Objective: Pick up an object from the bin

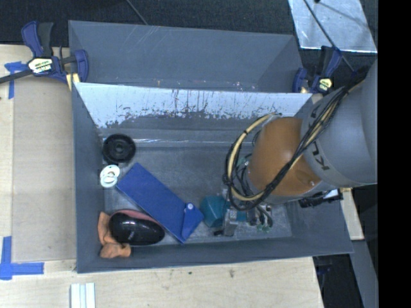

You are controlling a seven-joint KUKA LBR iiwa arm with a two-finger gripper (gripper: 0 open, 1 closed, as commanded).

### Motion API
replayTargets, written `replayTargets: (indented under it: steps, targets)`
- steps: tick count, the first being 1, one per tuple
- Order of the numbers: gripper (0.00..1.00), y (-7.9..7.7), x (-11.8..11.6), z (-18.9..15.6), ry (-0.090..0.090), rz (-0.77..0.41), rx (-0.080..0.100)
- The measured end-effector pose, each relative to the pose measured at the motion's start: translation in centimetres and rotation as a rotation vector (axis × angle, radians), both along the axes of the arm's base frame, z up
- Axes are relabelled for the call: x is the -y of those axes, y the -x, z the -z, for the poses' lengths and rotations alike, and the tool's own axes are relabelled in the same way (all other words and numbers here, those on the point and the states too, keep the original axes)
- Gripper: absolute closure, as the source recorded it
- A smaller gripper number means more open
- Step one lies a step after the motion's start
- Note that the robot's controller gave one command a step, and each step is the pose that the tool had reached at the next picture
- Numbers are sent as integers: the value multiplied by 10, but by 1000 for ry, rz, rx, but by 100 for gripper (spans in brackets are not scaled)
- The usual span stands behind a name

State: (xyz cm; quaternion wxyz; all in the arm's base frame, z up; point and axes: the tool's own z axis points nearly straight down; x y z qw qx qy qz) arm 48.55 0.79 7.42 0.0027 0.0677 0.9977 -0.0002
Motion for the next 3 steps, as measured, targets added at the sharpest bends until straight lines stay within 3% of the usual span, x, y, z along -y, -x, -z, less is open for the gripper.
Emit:
replayTargets:
  steps: [2,3]
  targets:
    - [100,-2,-10,0,4,-6,2]
    - [100,-20,2,-167,-1,-2,-3]
